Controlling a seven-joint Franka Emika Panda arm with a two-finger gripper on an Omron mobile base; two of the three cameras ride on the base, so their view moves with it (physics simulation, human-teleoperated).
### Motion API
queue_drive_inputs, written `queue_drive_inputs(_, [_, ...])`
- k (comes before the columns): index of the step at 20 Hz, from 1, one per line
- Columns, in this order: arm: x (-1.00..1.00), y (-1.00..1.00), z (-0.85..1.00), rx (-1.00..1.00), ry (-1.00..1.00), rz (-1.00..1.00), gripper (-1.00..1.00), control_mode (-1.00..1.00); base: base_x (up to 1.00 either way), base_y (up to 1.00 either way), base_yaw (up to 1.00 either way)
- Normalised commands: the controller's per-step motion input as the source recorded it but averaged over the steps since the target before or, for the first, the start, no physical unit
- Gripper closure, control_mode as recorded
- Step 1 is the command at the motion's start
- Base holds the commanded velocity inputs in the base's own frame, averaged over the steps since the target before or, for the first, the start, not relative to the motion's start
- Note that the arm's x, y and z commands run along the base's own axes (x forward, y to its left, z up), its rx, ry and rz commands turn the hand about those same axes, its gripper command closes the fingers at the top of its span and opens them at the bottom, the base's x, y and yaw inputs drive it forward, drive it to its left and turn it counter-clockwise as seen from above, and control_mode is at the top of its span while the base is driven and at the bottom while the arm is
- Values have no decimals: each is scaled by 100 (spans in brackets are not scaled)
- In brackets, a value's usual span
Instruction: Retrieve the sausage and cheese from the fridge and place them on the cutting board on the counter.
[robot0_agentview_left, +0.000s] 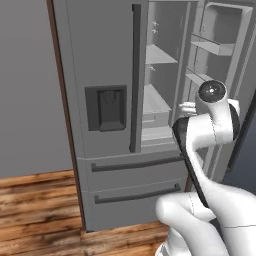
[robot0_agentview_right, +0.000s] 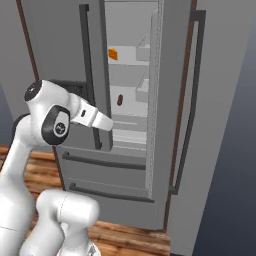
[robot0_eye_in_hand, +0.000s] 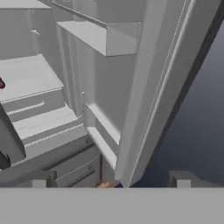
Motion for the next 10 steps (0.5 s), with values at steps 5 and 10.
queue_drive_inputs(5, [24, 60, 0, 17, -2, 73, -100, -100, 0, 0, 0])
queue_drive_inputs(10, [41, 38, 7, 9, -1, 58, -100, -100, 0, 0, 0])
